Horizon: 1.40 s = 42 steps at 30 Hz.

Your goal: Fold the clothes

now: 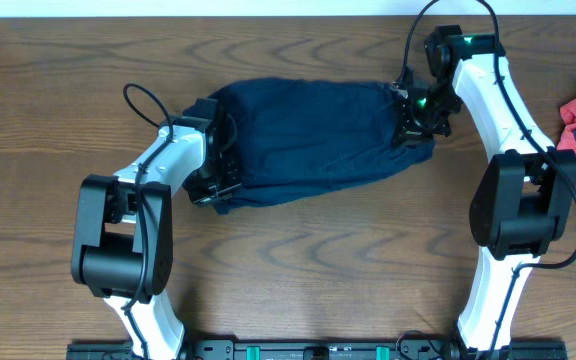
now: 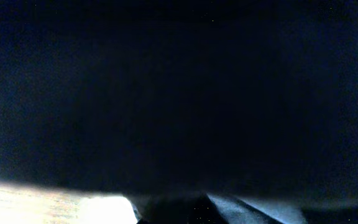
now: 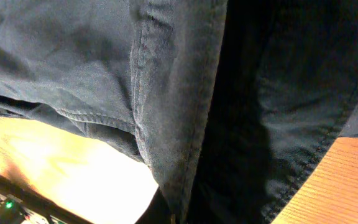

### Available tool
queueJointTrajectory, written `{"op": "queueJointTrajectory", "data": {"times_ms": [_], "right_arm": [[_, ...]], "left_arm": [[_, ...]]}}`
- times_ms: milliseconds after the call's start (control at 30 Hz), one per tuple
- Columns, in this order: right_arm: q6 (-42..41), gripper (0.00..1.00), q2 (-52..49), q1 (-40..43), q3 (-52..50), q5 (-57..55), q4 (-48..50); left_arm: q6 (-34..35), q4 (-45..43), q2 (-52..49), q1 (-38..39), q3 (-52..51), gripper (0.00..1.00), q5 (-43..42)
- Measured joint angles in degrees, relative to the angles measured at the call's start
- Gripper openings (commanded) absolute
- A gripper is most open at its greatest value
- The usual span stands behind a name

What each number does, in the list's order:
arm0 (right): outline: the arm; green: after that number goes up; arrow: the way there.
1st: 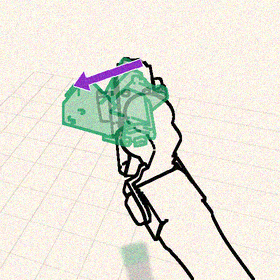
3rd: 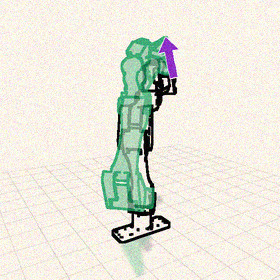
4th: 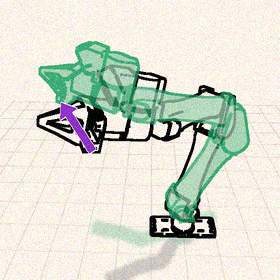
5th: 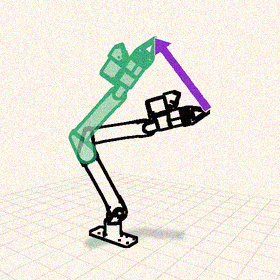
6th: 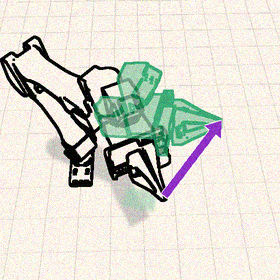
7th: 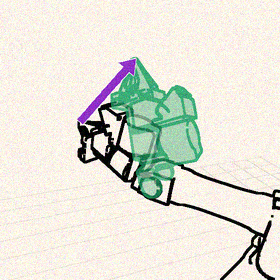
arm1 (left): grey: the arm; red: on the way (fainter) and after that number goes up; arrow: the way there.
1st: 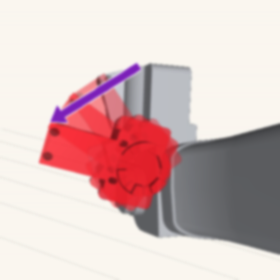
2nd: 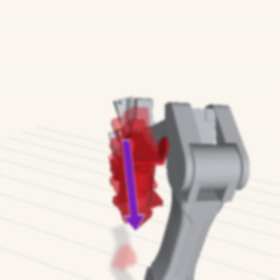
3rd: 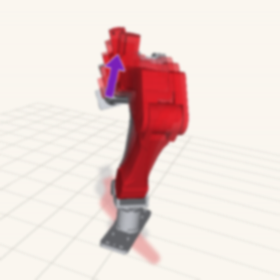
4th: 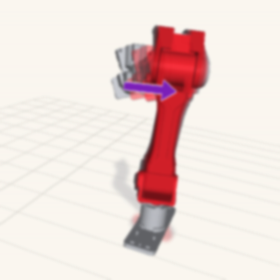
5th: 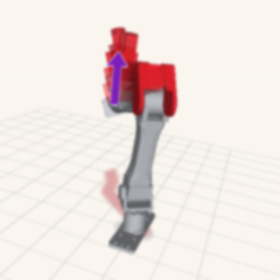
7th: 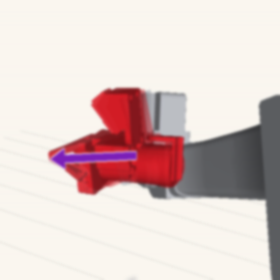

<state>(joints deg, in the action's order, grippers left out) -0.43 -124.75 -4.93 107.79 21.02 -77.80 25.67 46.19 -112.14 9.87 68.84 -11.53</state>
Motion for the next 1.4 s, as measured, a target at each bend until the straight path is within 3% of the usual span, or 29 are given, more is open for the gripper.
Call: {"op": "queueJointTrajectory", "data": {"times_ms": [533, 1167, 1400], "right_arm": [[-4.9, 0.01, 0.0, 4.7, 8.3, -3.5, 2.3], [-7.5, 0.01, 0.0, 8.9, 8.1, -6.2, -1.4], [-8.2, 0.01, 0.0, 8.9, 2.4, -7.2, -1.6]], "left_arm": [[0.0, -1.9, -0.5, 1.8, 0.7, 0.06, -0.5], [0.0, -2.6, -0.6, 1.8, 0.9, 0.06, -1.6], [0.0, -2.6, -0.6, 1.8, 0.9, 0.06, -1.6]]}}
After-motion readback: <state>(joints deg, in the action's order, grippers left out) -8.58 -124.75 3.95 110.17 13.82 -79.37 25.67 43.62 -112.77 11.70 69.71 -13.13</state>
